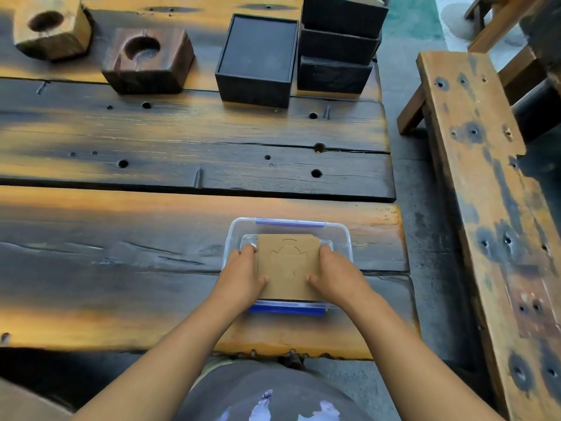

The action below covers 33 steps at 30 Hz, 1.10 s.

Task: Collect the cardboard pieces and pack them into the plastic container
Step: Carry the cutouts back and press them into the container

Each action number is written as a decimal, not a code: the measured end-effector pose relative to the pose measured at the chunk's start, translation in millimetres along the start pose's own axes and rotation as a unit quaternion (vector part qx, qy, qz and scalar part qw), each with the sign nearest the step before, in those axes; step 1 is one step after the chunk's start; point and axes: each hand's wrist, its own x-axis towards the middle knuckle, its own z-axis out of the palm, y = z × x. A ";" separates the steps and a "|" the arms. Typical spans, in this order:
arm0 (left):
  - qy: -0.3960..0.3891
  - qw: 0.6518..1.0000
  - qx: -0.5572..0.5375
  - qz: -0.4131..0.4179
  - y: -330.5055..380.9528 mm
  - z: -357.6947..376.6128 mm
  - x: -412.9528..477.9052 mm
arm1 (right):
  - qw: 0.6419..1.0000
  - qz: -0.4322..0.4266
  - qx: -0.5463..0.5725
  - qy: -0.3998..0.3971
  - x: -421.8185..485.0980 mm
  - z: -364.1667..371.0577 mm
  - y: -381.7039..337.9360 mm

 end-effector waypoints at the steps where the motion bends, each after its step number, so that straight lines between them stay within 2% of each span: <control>1: 0.003 1.000 0.000 0.002 1.8 -0.7 -1.4 | 1.000 -0.003 -0.006 -0.001 -0.7 -2.4 1.1; 18: 0.069 0.997 0.035 0.032 14.5 -15.3 -53.1 | 0.991 -0.089 0.013 0.097 -42.6 -29.2 6.2; 27: 0.128 0.983 0.046 0.127 -6.8 -47.8 -81.5 | 0.983 -0.081 0.023 0.161 -88.6 -9.2 -26.8; 33: 0.139 0.971 0.040 0.191 -51.9 -66.2 -114.0 | 0.977 -0.062 0.012 0.204 -138.8 24.3 -64.2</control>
